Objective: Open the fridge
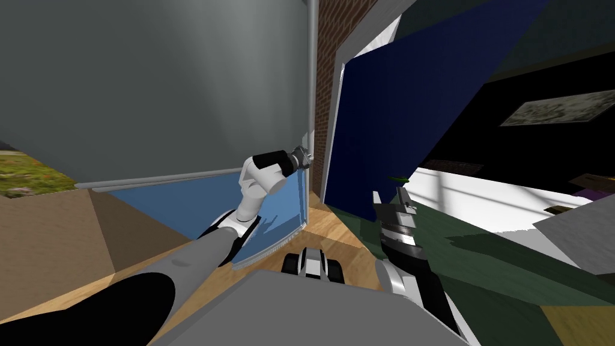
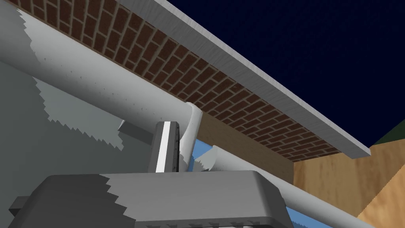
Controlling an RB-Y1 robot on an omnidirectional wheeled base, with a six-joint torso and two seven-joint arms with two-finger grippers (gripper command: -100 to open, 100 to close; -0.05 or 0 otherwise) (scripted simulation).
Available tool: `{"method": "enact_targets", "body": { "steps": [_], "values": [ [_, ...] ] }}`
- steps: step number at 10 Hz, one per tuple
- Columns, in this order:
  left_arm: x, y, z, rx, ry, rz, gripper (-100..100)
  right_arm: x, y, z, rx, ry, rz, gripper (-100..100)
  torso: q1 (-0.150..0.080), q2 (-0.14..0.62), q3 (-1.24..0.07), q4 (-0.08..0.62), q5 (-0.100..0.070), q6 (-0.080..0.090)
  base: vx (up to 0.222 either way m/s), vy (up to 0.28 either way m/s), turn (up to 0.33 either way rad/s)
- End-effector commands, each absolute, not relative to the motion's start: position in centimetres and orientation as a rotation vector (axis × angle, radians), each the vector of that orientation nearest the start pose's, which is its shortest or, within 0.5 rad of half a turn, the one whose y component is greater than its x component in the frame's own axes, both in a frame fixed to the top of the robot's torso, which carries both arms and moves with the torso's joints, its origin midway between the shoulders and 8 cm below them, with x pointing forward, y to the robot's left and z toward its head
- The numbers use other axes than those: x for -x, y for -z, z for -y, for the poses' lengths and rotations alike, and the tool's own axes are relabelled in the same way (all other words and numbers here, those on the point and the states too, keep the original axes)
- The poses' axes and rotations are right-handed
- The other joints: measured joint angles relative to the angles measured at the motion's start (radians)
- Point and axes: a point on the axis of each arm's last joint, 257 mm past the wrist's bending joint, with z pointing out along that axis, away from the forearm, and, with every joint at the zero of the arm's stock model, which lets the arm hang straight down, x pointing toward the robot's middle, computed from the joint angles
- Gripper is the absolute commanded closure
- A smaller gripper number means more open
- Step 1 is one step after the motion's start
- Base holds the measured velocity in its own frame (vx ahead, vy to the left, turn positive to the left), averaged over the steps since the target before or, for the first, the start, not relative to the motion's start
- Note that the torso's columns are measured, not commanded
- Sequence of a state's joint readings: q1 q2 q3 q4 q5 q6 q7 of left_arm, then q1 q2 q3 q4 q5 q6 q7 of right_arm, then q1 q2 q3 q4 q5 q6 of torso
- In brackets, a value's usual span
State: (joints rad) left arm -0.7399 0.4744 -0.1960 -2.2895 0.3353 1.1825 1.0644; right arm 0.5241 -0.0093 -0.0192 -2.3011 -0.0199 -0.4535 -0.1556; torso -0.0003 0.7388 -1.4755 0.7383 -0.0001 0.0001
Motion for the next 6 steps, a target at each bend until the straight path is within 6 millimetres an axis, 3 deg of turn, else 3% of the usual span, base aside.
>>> {"method": "enact_targets", "body": {
  "steps": [1, 2, 6],
  "values": [
    [-47.4, -13.6, -3.7, 1.436, 1.986, -1.353, 100, -34.4, -1.8, 29.0, -0.76, -1.42, -0.592, 0, 0.0, 0.0, 0.0, 0.0, 0.0, 0.0, -0.072, 0.02, -0.002],
    [-46.2, -12.7, -2.9, 1.455, 1.984, -1.391, 100, -34.4, -1.8, 29.0, -0.76, -1.42, -0.592, 0, 0.001, -0.002, -0.001, -0.001, 0.0, 0.0, -0.07, 0.023, 0.009],
    [-43.0, -13.3, -1.4, 1.4, 2.031, -1.441, 100, -34.4, -1.8, 29.0, -0.76, -1.42, -0.592, 0, 0.0, -0.001, -0.001, -0.001, 0.0, 0.0, -0.045, 0.014, 0.002]
  ]
}}
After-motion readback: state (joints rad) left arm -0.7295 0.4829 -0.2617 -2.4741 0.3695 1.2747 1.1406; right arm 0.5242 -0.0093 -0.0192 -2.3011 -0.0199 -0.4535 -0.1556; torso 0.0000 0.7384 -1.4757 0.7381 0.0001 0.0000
